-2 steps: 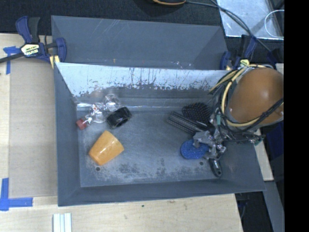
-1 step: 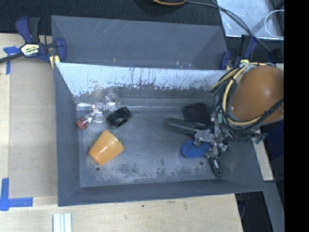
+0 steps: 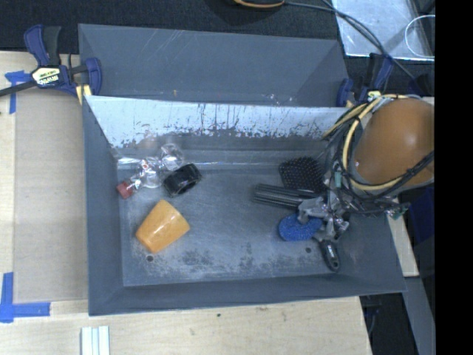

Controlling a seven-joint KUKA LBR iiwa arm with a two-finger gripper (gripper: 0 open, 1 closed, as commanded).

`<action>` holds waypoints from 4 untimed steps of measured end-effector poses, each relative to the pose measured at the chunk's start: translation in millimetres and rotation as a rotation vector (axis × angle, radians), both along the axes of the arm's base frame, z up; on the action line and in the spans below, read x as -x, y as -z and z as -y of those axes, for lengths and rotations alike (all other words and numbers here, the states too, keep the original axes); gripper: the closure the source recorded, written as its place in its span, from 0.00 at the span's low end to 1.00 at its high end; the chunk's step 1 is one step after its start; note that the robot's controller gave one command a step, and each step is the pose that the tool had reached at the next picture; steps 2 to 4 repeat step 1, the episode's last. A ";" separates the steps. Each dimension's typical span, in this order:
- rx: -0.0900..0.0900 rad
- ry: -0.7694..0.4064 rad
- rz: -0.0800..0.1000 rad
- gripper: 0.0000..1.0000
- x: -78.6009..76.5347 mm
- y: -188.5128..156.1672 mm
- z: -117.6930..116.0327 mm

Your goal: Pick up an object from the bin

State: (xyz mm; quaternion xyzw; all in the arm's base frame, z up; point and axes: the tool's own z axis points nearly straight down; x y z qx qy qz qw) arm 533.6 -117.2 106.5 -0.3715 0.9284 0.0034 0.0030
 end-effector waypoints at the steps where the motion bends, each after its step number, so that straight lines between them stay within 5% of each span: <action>1: 0.000 0.001 0.001 1.00 -0.2 -9.1 0.0; 4: 0.000 0.001 0.001 1.00 -0.2 -9.1 0.0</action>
Offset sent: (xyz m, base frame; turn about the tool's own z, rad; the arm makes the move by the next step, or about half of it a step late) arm 0.0000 -0.0001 0.0147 0.0000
